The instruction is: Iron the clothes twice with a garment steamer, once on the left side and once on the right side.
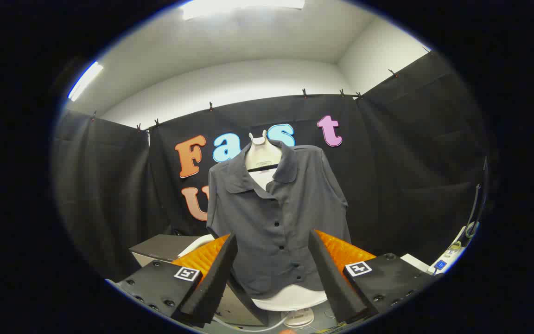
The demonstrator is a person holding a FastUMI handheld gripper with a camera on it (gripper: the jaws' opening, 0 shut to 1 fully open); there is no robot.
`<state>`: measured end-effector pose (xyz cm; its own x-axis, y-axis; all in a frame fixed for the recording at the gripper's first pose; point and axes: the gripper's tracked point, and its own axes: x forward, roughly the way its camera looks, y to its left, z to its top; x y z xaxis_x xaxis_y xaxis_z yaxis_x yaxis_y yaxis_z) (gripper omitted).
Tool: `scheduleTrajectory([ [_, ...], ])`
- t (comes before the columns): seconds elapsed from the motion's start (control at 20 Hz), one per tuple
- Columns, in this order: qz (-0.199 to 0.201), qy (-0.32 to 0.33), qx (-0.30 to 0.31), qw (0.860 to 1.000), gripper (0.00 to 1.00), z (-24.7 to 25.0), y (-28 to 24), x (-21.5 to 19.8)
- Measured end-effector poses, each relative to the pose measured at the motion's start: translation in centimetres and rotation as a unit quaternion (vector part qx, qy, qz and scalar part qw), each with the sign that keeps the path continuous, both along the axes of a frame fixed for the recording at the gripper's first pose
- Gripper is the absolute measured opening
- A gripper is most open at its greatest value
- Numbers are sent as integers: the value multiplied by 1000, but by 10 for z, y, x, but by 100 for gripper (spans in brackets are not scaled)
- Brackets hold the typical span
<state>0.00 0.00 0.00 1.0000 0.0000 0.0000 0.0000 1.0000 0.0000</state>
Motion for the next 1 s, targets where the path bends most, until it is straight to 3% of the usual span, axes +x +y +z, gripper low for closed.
scheduleTrajectory([
  [0.1, -29, -12, -18, 999, 98, 2, 3, 1],
  [0.4, -54, -15, -19, 998, 98, 4, 30, 9],
  [1.0, -21, 18, -26, 999, 98, -3, 81, 48],
])
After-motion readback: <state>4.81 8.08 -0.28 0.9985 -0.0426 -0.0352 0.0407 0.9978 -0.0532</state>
